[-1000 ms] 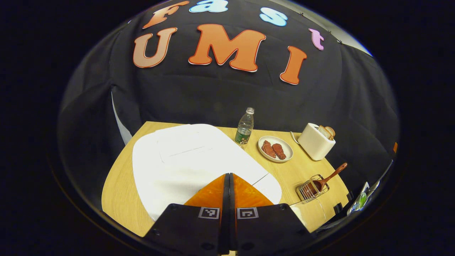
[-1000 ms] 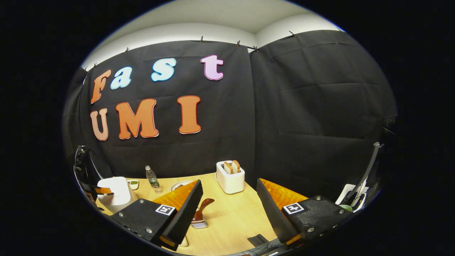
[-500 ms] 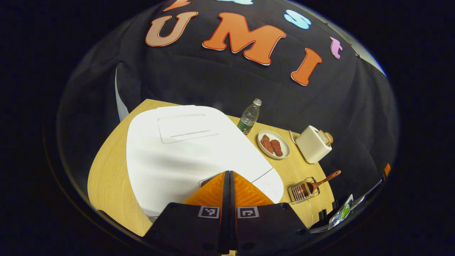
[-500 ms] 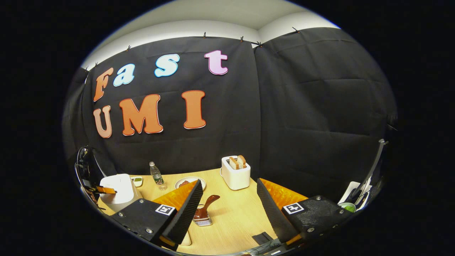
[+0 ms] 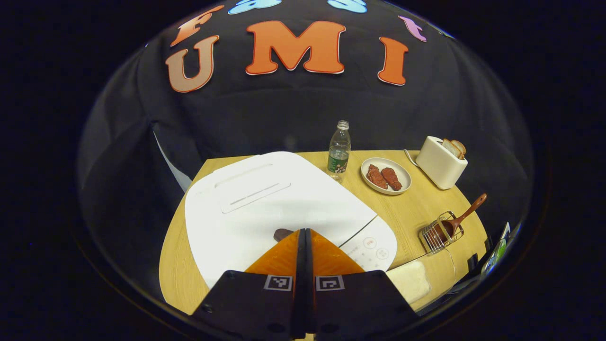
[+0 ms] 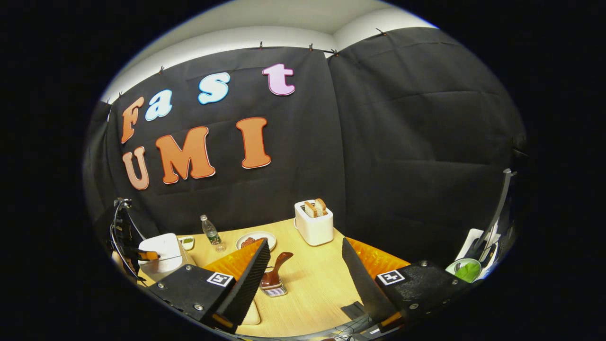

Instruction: Close the left gripper, press the button to open the rice cooker; take a wooden spoon from the chopstick holder with the right hand, scoop a spoonful of rice and pour it into the rice cooker, then put the wooden spoon back into the chopstick holder.

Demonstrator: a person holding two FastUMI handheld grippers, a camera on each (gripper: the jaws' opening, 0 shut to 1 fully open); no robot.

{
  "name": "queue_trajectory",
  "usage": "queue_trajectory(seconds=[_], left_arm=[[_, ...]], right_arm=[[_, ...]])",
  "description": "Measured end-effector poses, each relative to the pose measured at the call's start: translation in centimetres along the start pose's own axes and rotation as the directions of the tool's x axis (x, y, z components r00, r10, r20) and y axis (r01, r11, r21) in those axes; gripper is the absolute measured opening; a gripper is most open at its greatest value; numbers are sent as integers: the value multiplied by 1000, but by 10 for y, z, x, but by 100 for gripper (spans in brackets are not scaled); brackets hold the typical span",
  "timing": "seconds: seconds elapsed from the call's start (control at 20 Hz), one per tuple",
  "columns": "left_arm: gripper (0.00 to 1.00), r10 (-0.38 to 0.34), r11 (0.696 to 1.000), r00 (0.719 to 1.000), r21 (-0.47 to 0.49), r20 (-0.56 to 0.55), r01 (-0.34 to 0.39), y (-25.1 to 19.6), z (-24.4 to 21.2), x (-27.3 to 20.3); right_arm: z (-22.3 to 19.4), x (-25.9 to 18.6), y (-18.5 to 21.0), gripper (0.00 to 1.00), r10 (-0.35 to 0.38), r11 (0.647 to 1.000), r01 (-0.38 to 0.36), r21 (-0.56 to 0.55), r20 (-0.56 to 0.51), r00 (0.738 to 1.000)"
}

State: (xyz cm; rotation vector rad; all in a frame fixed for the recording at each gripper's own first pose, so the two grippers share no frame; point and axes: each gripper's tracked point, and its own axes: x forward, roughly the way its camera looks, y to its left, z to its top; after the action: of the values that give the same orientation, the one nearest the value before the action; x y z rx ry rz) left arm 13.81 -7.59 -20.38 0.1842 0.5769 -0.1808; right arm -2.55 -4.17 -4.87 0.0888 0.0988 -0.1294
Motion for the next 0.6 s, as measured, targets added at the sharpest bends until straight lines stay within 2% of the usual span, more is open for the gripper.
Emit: queue_trajectory(seconds=[0.25, 0.45, 0.6], left_arm=[[5, 1, 995, 981, -95, 195, 18, 10, 69, -63], [4, 76, 993, 940, -113, 334, -40, 32, 102, -126], [4, 98, 987, 914, -160, 393, -37, 38, 112, -160]], right_arm=[[4, 2, 1, 95, 14, 999, -14, 29, 13, 1000], [6, 7, 18, 95, 67, 996, -68, 51, 16, 998], [2, 14, 32, 95, 104, 993, -104, 47, 5, 995]])
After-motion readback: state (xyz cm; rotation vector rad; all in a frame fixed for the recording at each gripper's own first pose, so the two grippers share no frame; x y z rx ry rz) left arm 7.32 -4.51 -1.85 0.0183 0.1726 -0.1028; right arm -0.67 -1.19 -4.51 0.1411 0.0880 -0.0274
